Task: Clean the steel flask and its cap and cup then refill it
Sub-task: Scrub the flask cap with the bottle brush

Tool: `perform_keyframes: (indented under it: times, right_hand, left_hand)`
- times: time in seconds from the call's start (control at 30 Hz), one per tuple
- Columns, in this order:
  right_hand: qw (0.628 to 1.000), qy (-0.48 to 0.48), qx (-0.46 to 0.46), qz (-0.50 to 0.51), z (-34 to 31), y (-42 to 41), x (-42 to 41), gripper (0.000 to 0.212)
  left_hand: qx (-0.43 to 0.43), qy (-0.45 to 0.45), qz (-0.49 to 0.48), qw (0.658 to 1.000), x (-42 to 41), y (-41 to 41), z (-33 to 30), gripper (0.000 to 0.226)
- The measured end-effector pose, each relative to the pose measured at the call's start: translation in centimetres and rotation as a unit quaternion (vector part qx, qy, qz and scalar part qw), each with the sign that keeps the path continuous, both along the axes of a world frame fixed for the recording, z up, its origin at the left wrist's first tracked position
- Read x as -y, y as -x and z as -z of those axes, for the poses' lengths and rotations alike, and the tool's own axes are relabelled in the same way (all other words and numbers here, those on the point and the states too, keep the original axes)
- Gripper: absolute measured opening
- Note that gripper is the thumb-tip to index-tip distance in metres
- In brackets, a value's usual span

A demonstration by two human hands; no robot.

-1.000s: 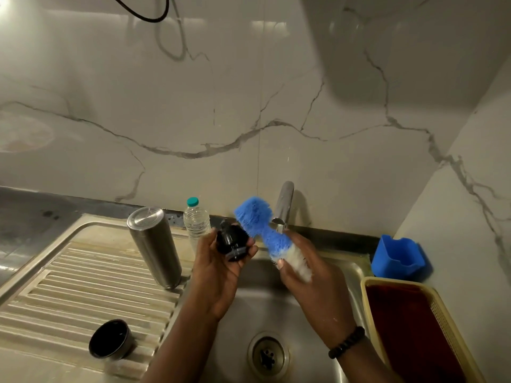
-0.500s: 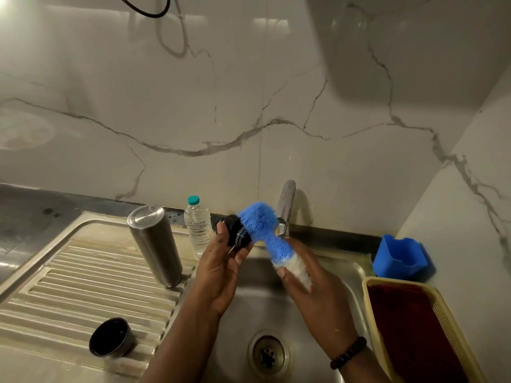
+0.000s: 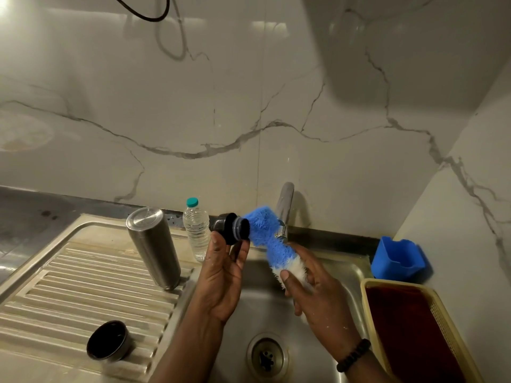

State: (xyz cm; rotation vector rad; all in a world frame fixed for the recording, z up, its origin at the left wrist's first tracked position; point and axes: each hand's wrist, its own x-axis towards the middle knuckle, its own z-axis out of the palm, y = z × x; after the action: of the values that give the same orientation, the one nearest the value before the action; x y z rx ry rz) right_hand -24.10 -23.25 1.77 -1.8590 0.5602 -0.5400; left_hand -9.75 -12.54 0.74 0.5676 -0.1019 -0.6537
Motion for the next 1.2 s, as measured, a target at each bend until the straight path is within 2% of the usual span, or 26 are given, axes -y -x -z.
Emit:
perform_keyframes:
  times: [0.23, 0.3, 0.4, 0.53, 0.6, 0.7, 1.03, 1.2]
  right_hand:
    - [0.998, -0.050, 0.024, 0.029, 0.1, 0.0, -0.2, 0.046]
    - [0.998, -0.053, 0.027, 0.030, 0.0, 0.1, -0.1, 0.045]
    - [0.998, -0.048, 0.031, 0.031, -0.2, 0.2, 0.2, 0.044]
    - [0.998, -0.046, 0.027, 0.027, -0.3, 0.1, 0.7, 0.044]
    - [0.999, -0.041, 0.020, 0.013, -0.3, 0.0, 0.4, 0.045]
    - [0.999, -0.034, 0.012, 0.002, -0.4, -0.2, 0.0, 0.046]
    - [0.999, -0.035, 0.013, -0.014, -0.3, 0.3, 0.1, 0.046]
    - [0.999, -0.031, 0.015, 0.008, -0.3, 0.1, 1.1, 0.043]
  left_hand:
    - [0.027, -0.009, 0.008, 1.000, 0.0, 0.1, -0.5, 0.105]
    - [0.090, -0.054, 0.014, 0.994, -0.2, 0.0, -0.5, 0.099]
    - [0.204, -0.160, 0.023, 0.966, -0.7, -0.1, -0.4, 0.093]
    - [0.264, -0.222, 0.010, 0.939, -0.9, 0.3, -0.5, 0.079]
    - [0.269, -0.237, -0.020, 0.933, -0.6, 0.6, -0.5, 0.060]
    - [0.243, -0.237, -0.050, 0.939, -0.2, 1.0, -0.6, 0.051]
    - [0.288, -0.286, -0.086, 0.910, -0.5, 0.9, -0.7, 0.050]
    - [0.360, -0.272, -0.010, 0.892, -0.8, 0.7, -0.9, 0.058]
